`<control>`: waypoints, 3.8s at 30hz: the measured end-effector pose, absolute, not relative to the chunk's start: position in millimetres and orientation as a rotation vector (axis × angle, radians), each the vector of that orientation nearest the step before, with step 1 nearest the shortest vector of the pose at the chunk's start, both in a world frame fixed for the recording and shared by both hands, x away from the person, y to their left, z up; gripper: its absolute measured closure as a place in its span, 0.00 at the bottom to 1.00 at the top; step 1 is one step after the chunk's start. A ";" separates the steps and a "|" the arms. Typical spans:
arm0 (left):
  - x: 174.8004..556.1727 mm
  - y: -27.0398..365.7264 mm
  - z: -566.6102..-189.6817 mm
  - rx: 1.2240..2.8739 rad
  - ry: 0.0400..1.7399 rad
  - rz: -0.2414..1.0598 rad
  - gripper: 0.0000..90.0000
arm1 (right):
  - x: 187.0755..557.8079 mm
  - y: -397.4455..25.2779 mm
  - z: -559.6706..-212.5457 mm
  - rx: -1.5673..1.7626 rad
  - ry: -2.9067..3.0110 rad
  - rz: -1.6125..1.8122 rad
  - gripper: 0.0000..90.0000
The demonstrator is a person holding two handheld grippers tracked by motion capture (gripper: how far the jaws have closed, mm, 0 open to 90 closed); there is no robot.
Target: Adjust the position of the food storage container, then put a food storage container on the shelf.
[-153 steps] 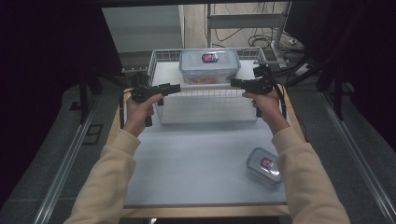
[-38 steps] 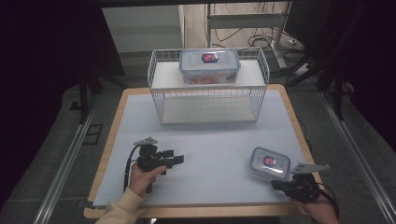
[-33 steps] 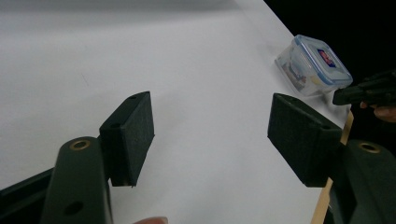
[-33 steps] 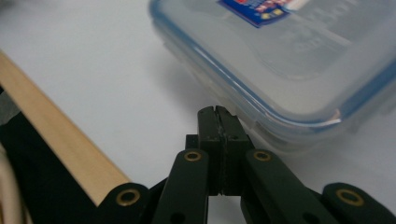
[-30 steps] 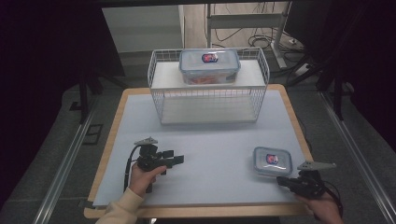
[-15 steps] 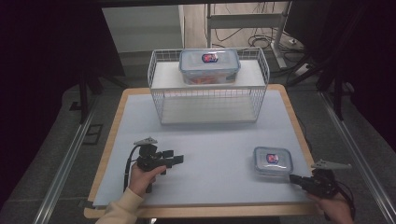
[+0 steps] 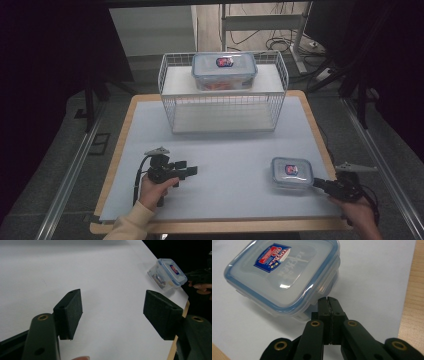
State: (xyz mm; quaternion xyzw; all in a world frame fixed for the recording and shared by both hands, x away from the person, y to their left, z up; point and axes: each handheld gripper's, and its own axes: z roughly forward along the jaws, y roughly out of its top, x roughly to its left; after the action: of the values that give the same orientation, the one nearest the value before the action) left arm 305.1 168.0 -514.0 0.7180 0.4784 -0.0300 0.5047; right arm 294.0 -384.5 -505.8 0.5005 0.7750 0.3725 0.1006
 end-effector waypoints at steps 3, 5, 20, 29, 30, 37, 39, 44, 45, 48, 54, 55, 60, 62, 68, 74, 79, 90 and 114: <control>305.6 168.1 -514.4 1.732 1.157 -0.074 0.35 | 295.2 -382.1 -506.5 1.479 2.294 1.101 0.99; 305.7 167.9 -514.5 1.732 1.157 -0.075 0.35 | 296.0 -380.3 -505.8 1.476 2.297 1.103 0.99; 306.1 168.3 -515.2 1.735 1.159 -0.075 0.35 | 317.2 -340.5 -504.1 1.399 2.351 1.117 0.99; 306.1 170.3 -515.0 1.733 1.162 -0.071 0.35 | 331.2 -316.3 -503.8 1.358 2.372 1.112 0.99; 306.1 170.3 -515.0 1.733 1.162 -0.071 0.35 | 332.6 -313.7 -504.1 1.348 2.376 1.109 0.99; 306.5 171.4 -515.5 1.725 1.170 -0.070 0.35 | 338.6 -293.4 -503.7 1.308 2.403 1.120 0.99; 306.7 171.6 -515.7 1.725 1.172 -0.070 0.35 | 340.1 -285.7 -502.9 1.292 2.413 1.124 0.99; 306.6 172.2 -515.7 1.724 1.173 -0.068 0.35 | 345.4 -265.6 -502.6 1.258 2.431 1.139 0.99; 306.6 172.5 -515.7 1.721 1.173 -0.066 0.35 | 346.3 -259.6 -503.3 1.246 2.438 1.143 0.99; 306.7 173.4 -515.5 1.718 1.178 -0.069 0.35 | 347.5 -245.9 -504.8 1.214 2.466 1.139 0.99; 307.2 175.1 -515.7 1.712 1.180 -0.064 0.35 | 348.5 -224.5 -505.7 1.179 2.496 1.150 0.99; 307.2 175.4 -515.7 1.713 1.181 -0.065 0.35 | 349.1 -220.4 -506.2 1.173 2.499 1.154 0.99; 307.4 175.8 -516.1 1.711 1.182 -0.065 0.35 | 352.5 -204.1 -509.3 1.146 2.518 1.160 0.99; 307.6 176.2 -516.2 1.714 1.184 -0.065 0.35 | 353.7 -198.5 -510.8 1.138 2.526 1.159 0.99; 307.8 176.3 -517.1 1.710 1.186 -0.065 0.35 | 357.4 -189.0 -516.2 1.134 2.539 1.148 0.99; 308.1 176.5 -517.5 1.714 1.188 -0.068 0.35 | 360.3 -188.8 -517.5 1.148 2.529 1.165 0.99; 307.9 175.7 -517.6 1.715 1.186 -0.070 0.35 | 362.7 -188.9 -517.9 1.163 2.520 1.176 0.99; 307.3 179.5 -515.6 1.695 1.197 -0.056 0.35 | 357.6 -205.6 -505.9 1.189 2.475 1.251 0.99; 307.4 177.5 -508.9 1.695 1.212 -0.031 0.27 | 356.7 -229.7 -494.0 1.307 2.457 1.452 0.38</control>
State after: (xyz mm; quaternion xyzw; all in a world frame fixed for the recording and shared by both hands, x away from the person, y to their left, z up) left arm 307.4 177.5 -508.9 0.7024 0.5022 -0.0129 0.5043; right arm 356.7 -229.7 -494.0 0.4164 0.7827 0.4625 0.0011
